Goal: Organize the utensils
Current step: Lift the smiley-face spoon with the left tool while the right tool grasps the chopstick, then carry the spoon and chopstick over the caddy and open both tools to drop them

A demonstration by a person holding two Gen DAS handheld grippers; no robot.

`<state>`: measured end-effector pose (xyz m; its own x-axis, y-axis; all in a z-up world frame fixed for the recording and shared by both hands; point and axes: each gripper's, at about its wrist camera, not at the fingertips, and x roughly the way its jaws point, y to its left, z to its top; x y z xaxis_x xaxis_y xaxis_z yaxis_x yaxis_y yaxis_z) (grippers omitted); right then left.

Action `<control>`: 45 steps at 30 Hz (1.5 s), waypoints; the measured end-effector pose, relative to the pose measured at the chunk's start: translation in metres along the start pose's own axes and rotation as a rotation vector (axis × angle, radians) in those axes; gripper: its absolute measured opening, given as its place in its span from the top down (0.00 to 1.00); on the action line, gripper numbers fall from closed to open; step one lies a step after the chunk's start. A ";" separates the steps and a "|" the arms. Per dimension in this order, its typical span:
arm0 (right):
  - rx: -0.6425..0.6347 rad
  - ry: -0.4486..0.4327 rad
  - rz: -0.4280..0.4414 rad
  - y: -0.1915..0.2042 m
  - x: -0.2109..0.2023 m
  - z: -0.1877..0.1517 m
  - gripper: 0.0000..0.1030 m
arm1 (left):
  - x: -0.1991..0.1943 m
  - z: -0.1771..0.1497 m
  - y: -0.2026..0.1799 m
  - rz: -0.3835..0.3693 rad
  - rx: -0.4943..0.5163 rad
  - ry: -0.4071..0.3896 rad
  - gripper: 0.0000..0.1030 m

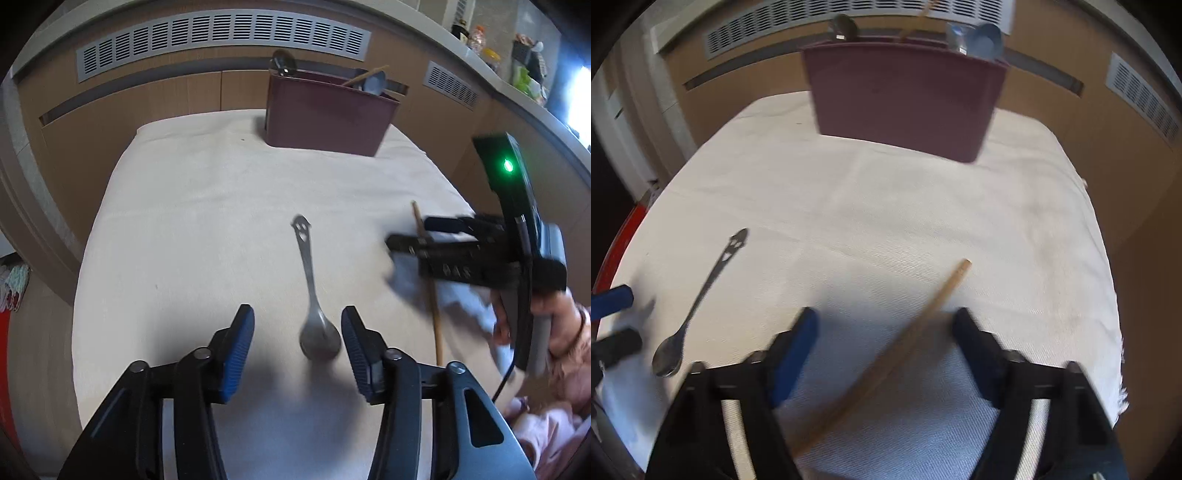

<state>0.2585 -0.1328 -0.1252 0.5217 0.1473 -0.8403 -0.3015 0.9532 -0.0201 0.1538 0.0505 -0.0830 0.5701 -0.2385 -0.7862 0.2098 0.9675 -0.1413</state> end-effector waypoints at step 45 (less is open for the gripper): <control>-0.018 -0.051 0.241 -0.037 -0.068 0.008 0.94 | -0.043 0.068 -0.023 0.047 0.020 -0.237 0.72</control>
<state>0.2411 -0.1762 -0.0629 0.4723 0.3830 -0.7939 -0.4361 0.8842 0.1672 0.1787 0.0331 -0.0054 0.7494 -0.2091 -0.6283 0.1936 0.9766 -0.0941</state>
